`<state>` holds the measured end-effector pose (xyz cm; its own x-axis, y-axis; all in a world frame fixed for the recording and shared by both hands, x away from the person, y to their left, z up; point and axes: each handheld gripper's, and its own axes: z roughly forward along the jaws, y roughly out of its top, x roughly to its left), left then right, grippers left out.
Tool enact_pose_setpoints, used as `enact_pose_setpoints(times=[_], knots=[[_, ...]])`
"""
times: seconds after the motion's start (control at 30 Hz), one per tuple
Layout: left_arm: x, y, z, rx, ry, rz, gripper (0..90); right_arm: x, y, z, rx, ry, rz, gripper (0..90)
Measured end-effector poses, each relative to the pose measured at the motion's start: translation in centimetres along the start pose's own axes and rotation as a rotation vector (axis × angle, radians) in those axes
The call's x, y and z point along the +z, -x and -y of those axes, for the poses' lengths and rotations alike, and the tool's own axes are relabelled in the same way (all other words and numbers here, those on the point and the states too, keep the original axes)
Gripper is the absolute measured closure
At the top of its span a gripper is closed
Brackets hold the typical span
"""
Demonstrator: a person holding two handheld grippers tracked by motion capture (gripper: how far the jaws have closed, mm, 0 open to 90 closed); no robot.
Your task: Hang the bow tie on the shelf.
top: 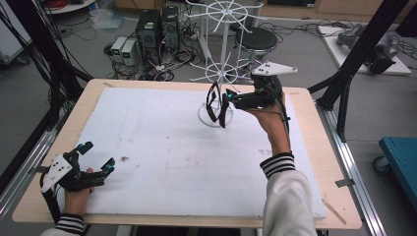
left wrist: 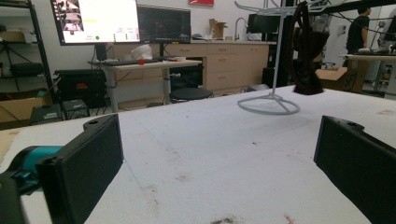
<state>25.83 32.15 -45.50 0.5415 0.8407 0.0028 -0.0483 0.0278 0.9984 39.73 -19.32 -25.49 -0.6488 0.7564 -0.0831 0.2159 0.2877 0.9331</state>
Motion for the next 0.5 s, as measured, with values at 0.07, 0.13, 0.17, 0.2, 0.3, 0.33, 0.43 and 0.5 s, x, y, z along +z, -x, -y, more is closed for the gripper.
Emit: enact_pose_setpoints(times=[0.07, 0.13, 0.17, 0.2, 0.3, 0.33, 0.43, 0.5], knots=[[0.0, 0.0, 0.0, 0.002, -0.001, 0.0, 1.8, -0.3, 0.0, 0.1, -0.003, 0.0, -0.003, 0.7], [0.0, 0.0, 0.0, 0.005, -0.003, 0.0, 1.8, -0.6, 0.0, 0.2, 0.0, 0.009, -0.011, 0.7], [0.0, 0.0, 0.0, 0.007, -0.003, 0.0, 1.8, -0.8, 0.1, 0.4, -0.003, 0.012, -0.011, 0.7], [0.0, 0.0, 0.0, 0.006, -0.003, 0.0, 1.8, -1.1, 0.1, 0.6, 0.001, 0.016, -0.01, 0.6], [0.0, 0.0, 0.0, 0.005, -0.003, -0.001, 1.8, -2.0, 0.3, 1.3, -0.005, 0.037, -0.018, 0.7], [0.0, 0.1, 0.0, 0.002, -0.003, 0.0, 1.8, -2.4, 0.3, 1.6, 0.0, 0.045, -0.024, 0.7], [0.1, 0.0, 0.0, 0.005, -0.008, -0.001, 1.8, -3.6, 0.4, 2.5, 0.017, 0.065, -0.037, 0.7], [0.0, 0.0, 0.0, 0.003, -0.007, 0.0, 1.8, -4.7, 0.4, 3.4, 0.02, 0.086, -0.048, 0.7]])
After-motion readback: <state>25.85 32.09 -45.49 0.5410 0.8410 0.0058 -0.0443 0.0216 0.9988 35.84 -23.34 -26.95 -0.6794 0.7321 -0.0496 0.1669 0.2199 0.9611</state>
